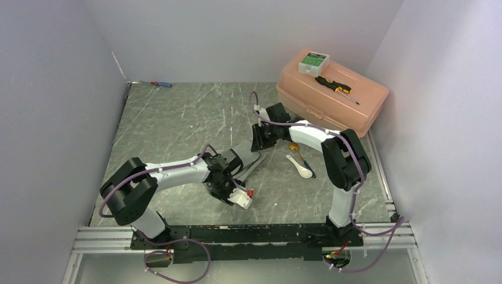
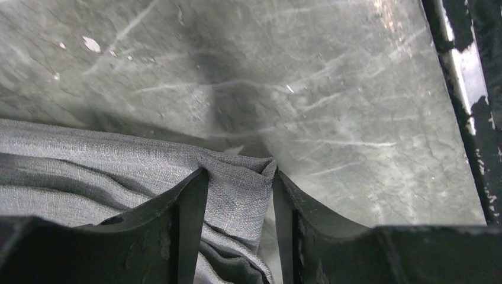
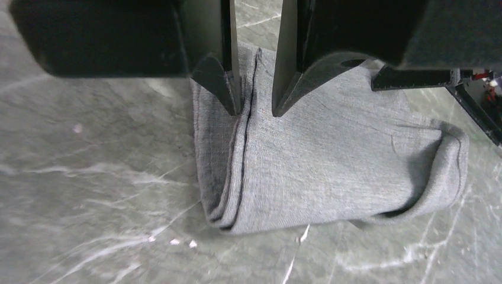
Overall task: Fold the napkin into a case and place the utensils inside
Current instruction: Pick up the 2/3-rectangle-folded napkin at the center of the board.
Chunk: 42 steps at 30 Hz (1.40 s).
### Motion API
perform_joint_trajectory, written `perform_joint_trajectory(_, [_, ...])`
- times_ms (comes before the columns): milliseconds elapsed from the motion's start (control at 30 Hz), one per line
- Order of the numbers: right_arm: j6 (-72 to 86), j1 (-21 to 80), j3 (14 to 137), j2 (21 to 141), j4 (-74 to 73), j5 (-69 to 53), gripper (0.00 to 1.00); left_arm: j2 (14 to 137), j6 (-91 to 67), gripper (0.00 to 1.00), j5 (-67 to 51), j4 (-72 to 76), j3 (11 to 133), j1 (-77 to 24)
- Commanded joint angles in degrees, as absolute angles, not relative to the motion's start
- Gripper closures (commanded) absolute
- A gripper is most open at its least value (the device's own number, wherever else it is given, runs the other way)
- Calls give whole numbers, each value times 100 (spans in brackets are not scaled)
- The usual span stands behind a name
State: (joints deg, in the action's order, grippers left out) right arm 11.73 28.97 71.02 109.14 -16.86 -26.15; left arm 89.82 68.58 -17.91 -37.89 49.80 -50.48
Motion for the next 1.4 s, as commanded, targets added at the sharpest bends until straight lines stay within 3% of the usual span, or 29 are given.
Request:
perform_joint_trajectory(0, [1024,2818,7510,10140,-1711,-2037,69,8973,7139,51,-1324,-4448,4540,-4912])
perform_joint_trajectory(133, [909,3205,7960,10210,-1850,-1285,68,8855,7407,53,-1168,-4588,4408,-4824])
perform_joint_trajectory(367, [1184,3900,8287,11209,-1162,-2149,69,8522,7878,52,-751,-4493,4118,-4688])
perform_joint_trajectory(567, [1183,3947,8272,11777,-986,-2263,71,8329,7208,31,-1006,-4744,4814,-4687])
perform_joint_trajectory(767, [1196,3849,7842,11666,-697,-2005,73,7862,6674,23,-1394,-5109,5308,-4638])
perform_joint_trajectory(1000, [1276,3697,7172,10969,-79,-2212,73,7207,5609,22,-2223,-5272,5823,-4027])
perform_joint_trajectory(1133, [1542,3701,6816,10680,336,-2375,73,7125,4813,26,-2548,-4930,6073,-3154])
perform_joint_trajectory(1267, [2001,3791,6280,10358,912,-2651,73,7649,4141,34,-2760,-4849,6342,-2032])
perform_joint_trajectory(1367, [2132,3926,6054,10314,1089,-2735,73,8211,3778,38,-2861,-5161,6563,-1727])
